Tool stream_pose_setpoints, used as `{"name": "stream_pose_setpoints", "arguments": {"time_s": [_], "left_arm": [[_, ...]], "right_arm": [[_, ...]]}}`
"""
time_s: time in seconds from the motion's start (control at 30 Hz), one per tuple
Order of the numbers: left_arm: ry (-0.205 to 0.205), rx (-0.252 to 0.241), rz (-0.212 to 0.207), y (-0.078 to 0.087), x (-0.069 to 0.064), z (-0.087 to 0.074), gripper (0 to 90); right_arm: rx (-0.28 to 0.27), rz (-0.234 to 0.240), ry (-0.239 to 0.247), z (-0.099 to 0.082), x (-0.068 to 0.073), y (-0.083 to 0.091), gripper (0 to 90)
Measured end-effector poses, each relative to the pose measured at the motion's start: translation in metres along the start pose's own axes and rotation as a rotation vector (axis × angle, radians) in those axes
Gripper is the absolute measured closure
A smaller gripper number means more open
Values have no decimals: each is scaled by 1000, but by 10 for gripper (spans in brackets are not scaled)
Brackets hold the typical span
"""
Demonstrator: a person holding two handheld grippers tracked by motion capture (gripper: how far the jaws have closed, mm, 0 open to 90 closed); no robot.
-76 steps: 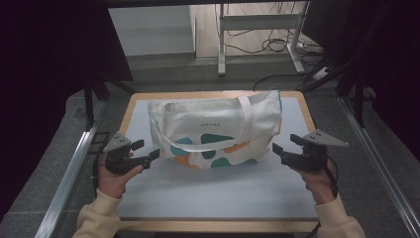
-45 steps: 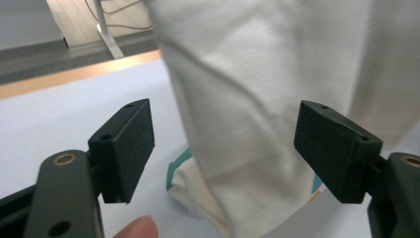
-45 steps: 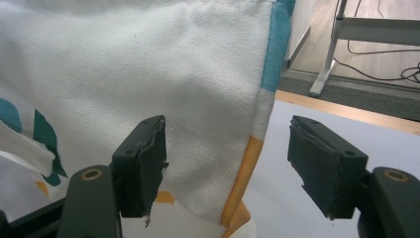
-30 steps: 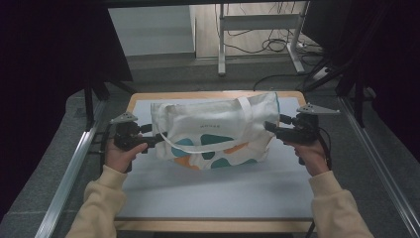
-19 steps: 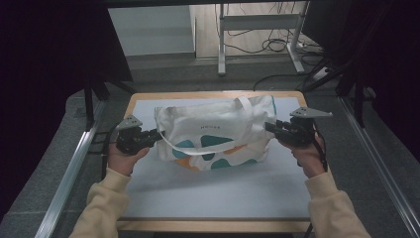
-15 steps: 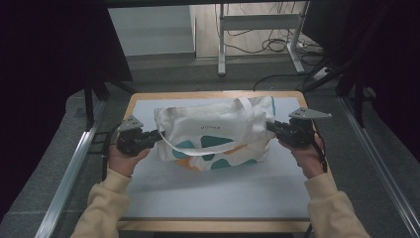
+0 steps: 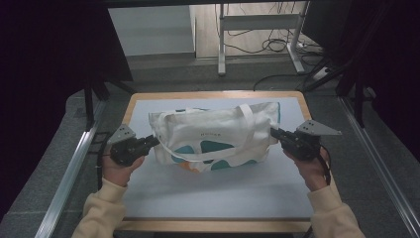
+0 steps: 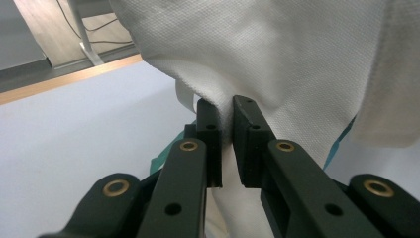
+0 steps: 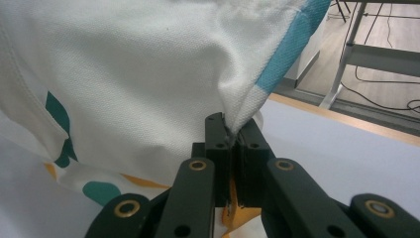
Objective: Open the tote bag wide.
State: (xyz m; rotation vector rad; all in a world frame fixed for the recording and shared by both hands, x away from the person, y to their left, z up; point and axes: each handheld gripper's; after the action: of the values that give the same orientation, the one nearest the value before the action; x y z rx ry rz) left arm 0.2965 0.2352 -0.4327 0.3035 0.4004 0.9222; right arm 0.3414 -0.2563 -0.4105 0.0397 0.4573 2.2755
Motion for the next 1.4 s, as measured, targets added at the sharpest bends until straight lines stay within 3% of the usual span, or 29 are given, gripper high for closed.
{"name": "stream_pose_setpoints", "arguments": {"time_s": [0.2, 0.57, 1.0, 1.4], "left_arm": [[-6, 12, 4, -2, -3, -7, 829], [8, 55, -1, -14, -4, -26, 843], [2, 63, 4, -16, -7, -40, 846], [-23, 112, 16, -25, -9, -50, 850]], "right_arm": [[14, 9, 0, -8, 3, 1, 850], [99, 17, -17, -35, 6, -13, 853], [100, 26, -61, -52, 8, -15, 854], [150, 14, -51, -67, 11, -23, 854]]}}
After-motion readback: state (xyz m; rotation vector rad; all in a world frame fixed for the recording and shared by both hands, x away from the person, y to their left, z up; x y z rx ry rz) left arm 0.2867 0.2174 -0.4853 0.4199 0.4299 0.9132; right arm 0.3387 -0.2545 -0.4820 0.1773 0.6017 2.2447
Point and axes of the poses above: each handheld gripper's, and its own axes: y roughly backward along the jaws, z roughly out of its top, x roughly to its left, and after that the axes turned 7 degrees about y, right-handed
